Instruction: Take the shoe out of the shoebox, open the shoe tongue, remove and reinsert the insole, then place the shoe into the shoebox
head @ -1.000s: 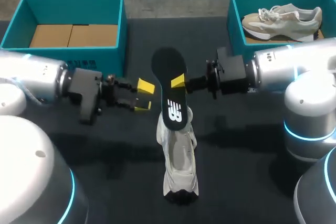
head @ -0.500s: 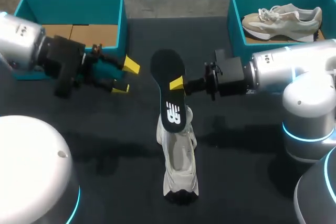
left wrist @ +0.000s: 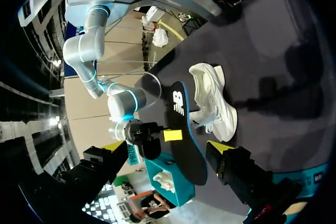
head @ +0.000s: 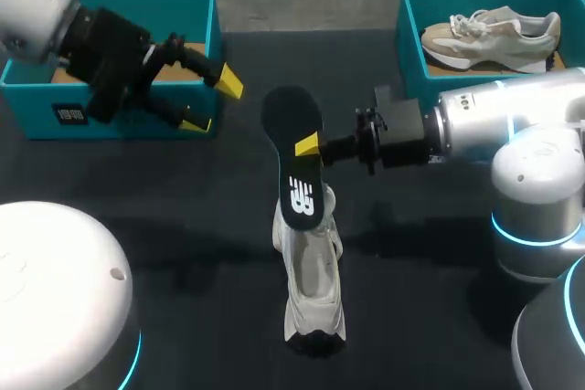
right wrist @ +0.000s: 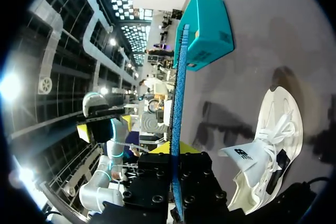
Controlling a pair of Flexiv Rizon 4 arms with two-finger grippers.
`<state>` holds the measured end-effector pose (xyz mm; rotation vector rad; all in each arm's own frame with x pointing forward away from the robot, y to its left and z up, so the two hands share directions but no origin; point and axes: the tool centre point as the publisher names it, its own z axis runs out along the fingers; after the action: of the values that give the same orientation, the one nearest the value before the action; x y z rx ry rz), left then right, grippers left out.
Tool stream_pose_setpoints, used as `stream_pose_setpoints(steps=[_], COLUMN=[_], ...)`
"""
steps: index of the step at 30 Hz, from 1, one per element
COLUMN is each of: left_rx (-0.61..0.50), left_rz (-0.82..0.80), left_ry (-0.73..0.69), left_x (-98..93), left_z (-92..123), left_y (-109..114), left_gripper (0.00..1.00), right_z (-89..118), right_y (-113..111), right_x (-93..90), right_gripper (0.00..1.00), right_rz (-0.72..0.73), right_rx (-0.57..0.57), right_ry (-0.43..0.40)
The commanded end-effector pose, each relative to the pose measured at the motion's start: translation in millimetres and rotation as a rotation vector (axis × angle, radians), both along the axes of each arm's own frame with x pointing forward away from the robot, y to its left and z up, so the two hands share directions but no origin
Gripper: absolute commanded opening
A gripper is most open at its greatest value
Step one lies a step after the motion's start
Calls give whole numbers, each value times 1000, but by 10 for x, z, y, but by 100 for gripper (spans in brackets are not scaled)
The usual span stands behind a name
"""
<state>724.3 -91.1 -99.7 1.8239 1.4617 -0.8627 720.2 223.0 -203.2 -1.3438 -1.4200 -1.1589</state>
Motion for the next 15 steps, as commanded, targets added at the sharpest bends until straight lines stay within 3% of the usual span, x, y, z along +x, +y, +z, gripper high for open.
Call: stream_pose_setpoints(steps=[1, 15], left_rx=[203, 444], left_rz=[-38, -87], left_ry=[5, 91], left_x=[136, 318], left_z=[102, 188], left_y=[-111, -349], left_gripper=[100, 100], right_z=[-5, -5], right_y=[12, 12], right_x=[-4, -4], right_gripper=[0, 0], right_rz=[-1, -1], right_rx=[-2, -2], right_ry=[0, 0])
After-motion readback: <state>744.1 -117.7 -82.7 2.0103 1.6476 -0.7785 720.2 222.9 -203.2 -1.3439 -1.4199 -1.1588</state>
